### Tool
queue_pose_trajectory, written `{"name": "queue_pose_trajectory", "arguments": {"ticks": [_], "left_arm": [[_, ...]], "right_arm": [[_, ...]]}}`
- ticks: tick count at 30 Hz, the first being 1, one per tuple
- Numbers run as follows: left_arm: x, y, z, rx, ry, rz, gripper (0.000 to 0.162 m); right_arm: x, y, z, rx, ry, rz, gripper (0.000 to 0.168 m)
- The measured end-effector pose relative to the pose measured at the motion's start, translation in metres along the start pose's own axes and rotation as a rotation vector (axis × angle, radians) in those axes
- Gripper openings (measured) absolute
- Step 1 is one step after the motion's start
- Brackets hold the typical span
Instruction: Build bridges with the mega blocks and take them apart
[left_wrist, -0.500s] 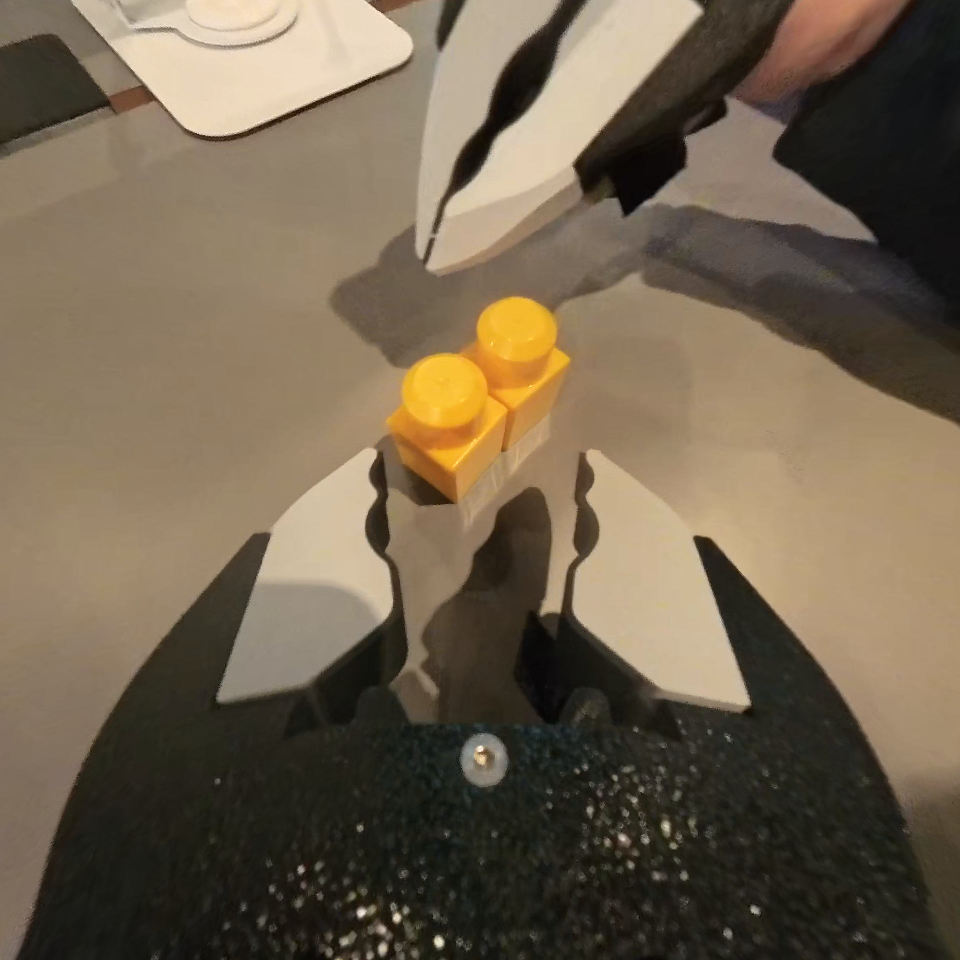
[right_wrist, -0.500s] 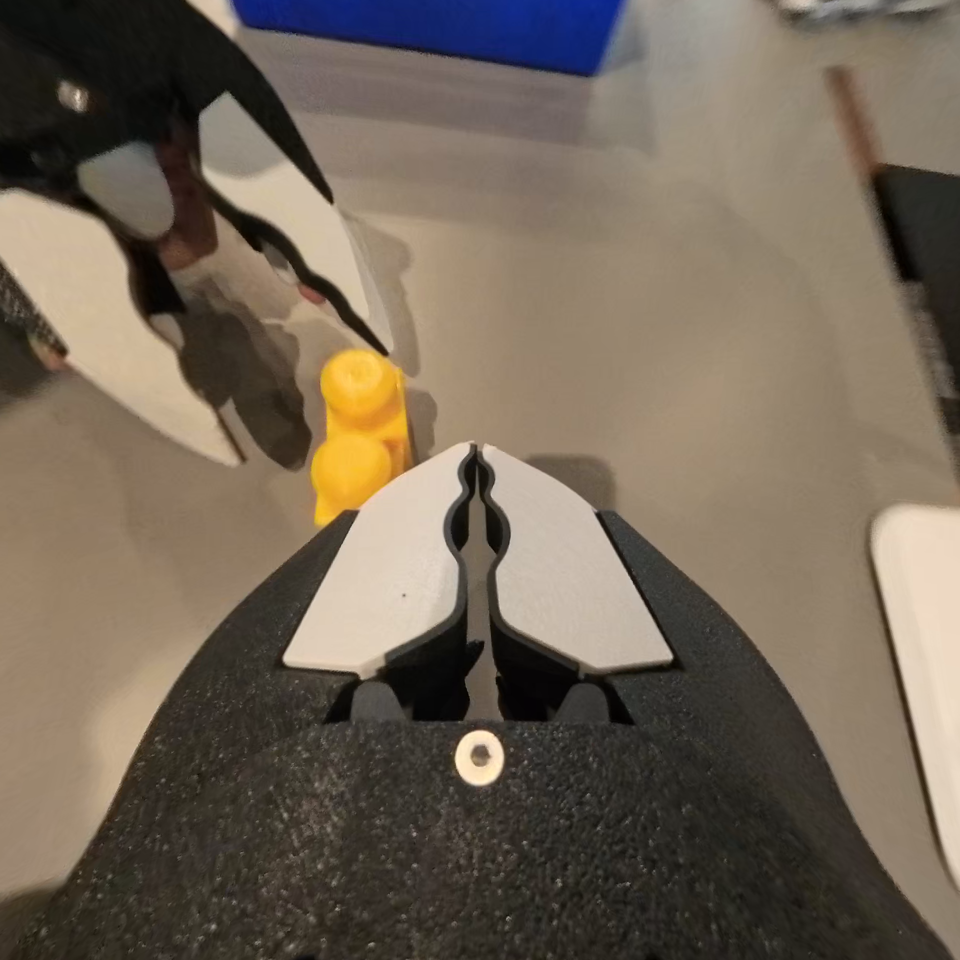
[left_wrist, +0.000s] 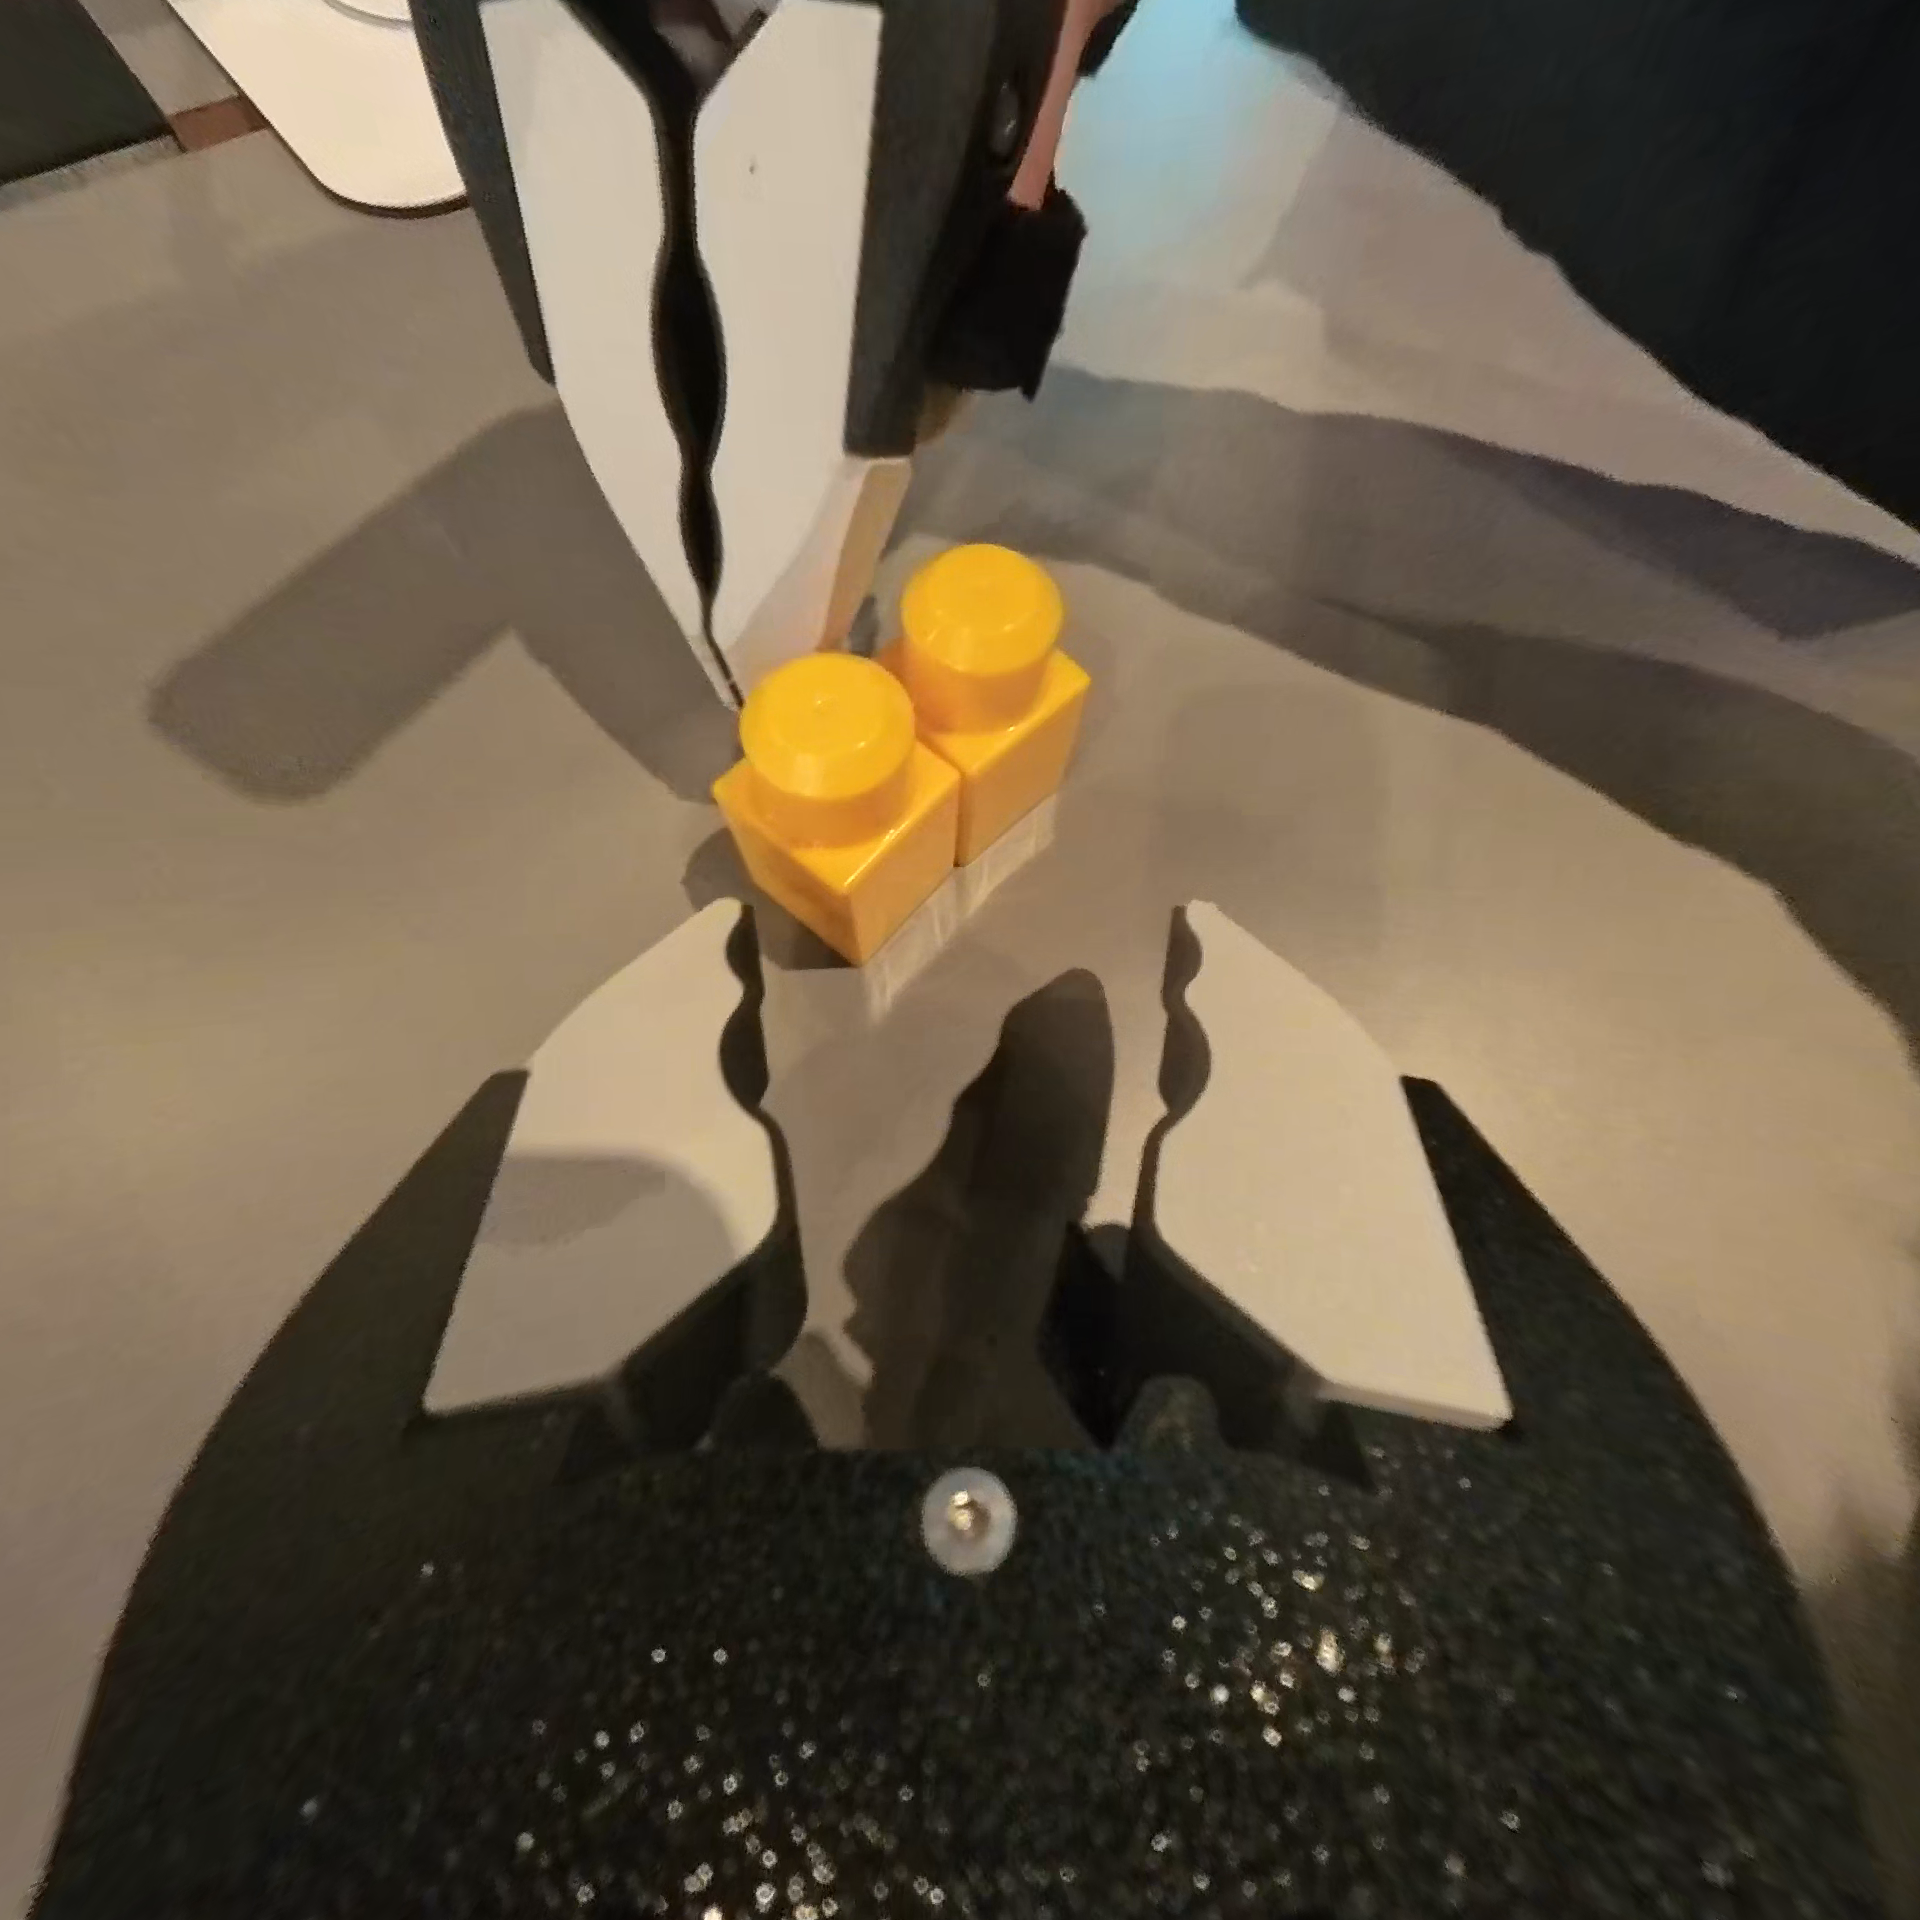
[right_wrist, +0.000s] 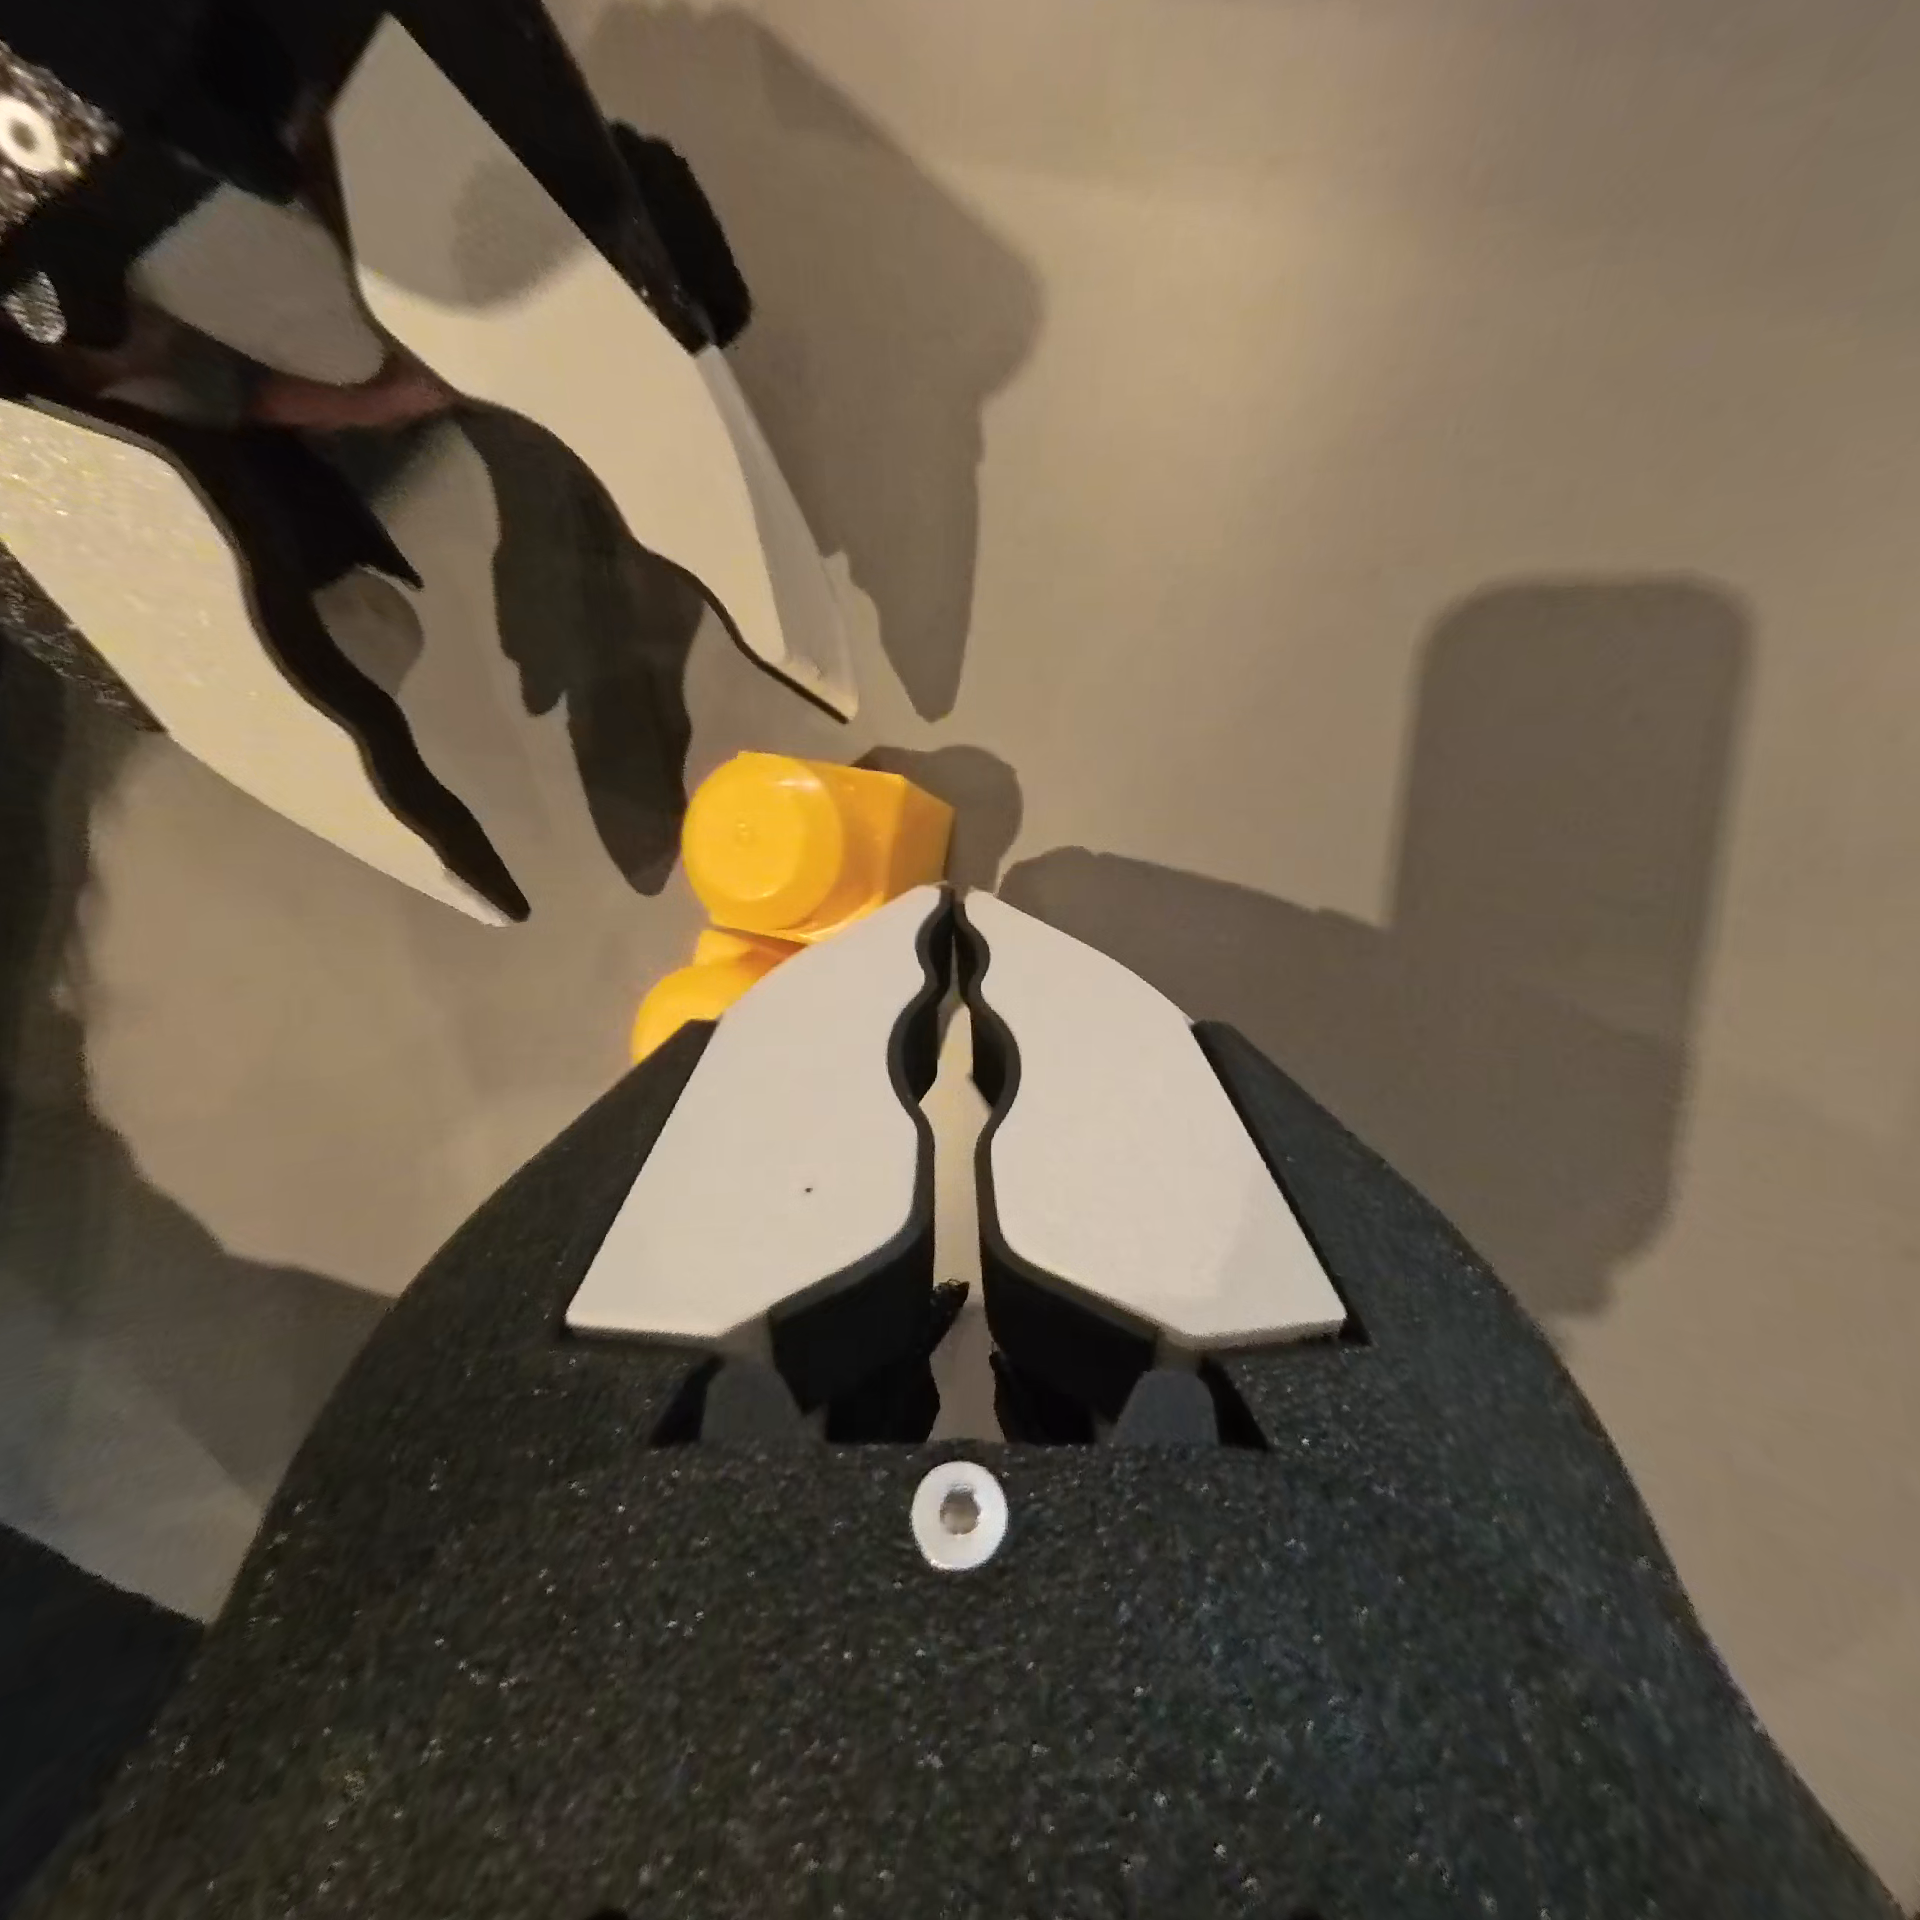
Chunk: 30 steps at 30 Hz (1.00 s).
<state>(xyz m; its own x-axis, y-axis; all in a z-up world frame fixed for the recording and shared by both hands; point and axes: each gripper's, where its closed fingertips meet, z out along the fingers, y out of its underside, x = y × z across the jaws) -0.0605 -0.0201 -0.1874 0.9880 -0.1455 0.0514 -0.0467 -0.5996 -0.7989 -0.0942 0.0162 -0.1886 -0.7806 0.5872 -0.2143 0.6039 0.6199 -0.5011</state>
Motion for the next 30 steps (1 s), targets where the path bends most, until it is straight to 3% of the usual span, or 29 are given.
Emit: {"name": "queue_pose_trajectory", "arguments": {"ticks": [9,15,21,30], "left_arm": [[0.004,-0.005,0.004,0.01,0.023,0.008,0.073],[0.006,-0.006,0.006,0.009,0.023,0.01,0.074],[0.008,-0.004,0.01,-0.007,0.001,0.013,0.073],[0.007,-0.004,0.011,-0.018,-0.002,0.017,0.073]], "right_arm": [[-0.003,0.007,-0.003,-0.028,0.019,0.006,0.0],[0.0,0.024,-0.029,0.089,0.209,0.117,0.0],[-0.03,0.051,-0.012,0.114,0.204,0.156,0.0],[-0.037,0.046,-0.005,0.183,0.187,0.161,0.0]]}}
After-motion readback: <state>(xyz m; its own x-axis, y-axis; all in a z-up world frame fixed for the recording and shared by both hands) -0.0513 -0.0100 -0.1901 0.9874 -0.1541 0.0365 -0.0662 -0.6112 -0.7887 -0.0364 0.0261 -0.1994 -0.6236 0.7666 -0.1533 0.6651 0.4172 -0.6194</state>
